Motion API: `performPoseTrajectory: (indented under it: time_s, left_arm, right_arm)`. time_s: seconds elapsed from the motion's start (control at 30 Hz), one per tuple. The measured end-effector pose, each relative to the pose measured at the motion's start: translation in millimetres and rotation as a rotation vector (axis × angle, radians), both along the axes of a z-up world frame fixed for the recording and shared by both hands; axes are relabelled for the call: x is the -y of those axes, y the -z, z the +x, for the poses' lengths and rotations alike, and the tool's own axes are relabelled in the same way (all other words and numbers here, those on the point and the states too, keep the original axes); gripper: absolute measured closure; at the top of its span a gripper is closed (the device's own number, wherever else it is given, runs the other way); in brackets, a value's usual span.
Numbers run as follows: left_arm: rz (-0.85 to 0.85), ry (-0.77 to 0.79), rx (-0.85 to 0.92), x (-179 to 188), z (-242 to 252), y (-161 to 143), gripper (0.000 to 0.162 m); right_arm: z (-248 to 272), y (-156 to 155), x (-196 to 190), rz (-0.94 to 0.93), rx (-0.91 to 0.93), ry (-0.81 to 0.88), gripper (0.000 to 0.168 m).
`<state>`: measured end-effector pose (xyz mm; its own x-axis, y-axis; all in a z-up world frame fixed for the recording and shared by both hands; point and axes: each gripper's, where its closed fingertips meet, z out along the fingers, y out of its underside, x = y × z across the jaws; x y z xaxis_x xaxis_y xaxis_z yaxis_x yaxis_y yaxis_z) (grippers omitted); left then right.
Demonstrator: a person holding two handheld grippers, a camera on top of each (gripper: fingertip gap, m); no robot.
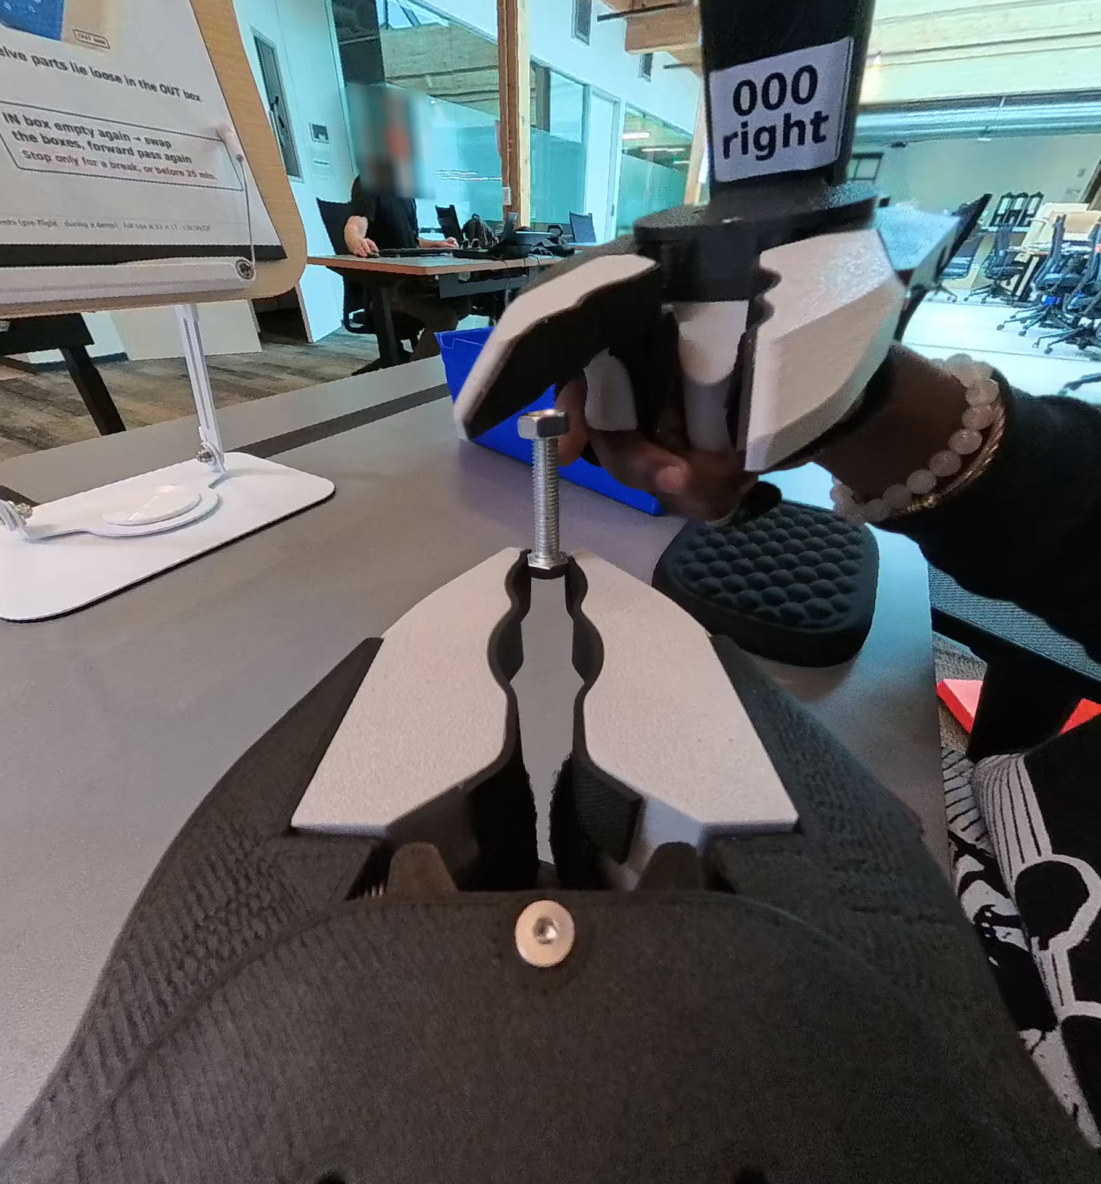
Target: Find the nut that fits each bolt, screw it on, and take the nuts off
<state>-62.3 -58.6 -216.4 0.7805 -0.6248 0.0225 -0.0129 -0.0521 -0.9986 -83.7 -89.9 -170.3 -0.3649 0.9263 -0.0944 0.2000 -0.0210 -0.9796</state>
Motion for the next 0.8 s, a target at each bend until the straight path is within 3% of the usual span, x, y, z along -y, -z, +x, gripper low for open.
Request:
performPoseTrajectory:
  time_s: [0.8]
  left_arm:
    - [-0.023,-0.016,0.002,-3.4,-1.9,2.6,0.152]
  right_arm:
    - [3.9,-0.5,-7.9,-0.004,-0.040,0.061,0.119]
